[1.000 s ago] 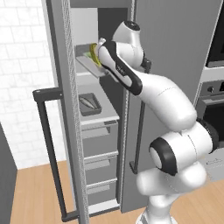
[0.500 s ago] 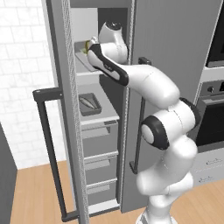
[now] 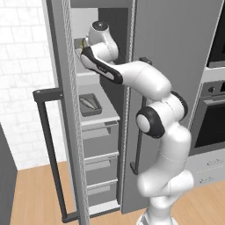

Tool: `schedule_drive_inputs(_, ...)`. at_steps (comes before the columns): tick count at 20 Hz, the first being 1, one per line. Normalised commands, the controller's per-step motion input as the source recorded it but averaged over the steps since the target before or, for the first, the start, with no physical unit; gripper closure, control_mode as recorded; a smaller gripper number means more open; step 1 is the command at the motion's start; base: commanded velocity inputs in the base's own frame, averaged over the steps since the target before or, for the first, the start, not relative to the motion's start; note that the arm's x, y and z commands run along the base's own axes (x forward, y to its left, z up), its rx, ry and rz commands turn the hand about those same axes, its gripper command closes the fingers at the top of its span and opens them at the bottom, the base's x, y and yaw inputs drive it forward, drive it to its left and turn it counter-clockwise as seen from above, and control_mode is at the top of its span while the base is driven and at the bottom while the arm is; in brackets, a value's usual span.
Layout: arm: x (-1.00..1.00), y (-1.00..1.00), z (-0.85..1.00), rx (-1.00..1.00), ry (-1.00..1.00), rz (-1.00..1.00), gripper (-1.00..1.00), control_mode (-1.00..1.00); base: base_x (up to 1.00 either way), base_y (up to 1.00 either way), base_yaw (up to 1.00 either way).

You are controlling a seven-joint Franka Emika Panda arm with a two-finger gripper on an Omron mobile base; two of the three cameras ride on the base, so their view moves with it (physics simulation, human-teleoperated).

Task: Take the meat container that has the fish and place it on the second highest rack of the freezer. Then take the vegetable container that has the corn and cucumber and place it on the highest rack of the freezer.

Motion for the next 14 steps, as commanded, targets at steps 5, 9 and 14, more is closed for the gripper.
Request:
schedule_drive_inputs(5,0.03,-0.04,0.00,0.03,-0.07,-0.03,-1.00,-1.00,0.00,0.00,0.00)
schedule_drive_inputs(9,-0.52,-0.46,0.00,0.05,-0.10,0.00,-1.00,-1.00,0.00,0.00,0.00)
schedule_drive_inputs(14,-0.99,-0.68,-0.01,0.12,-0.12,0.00,-1.00,-1.00,0.00,0.00,0.00)
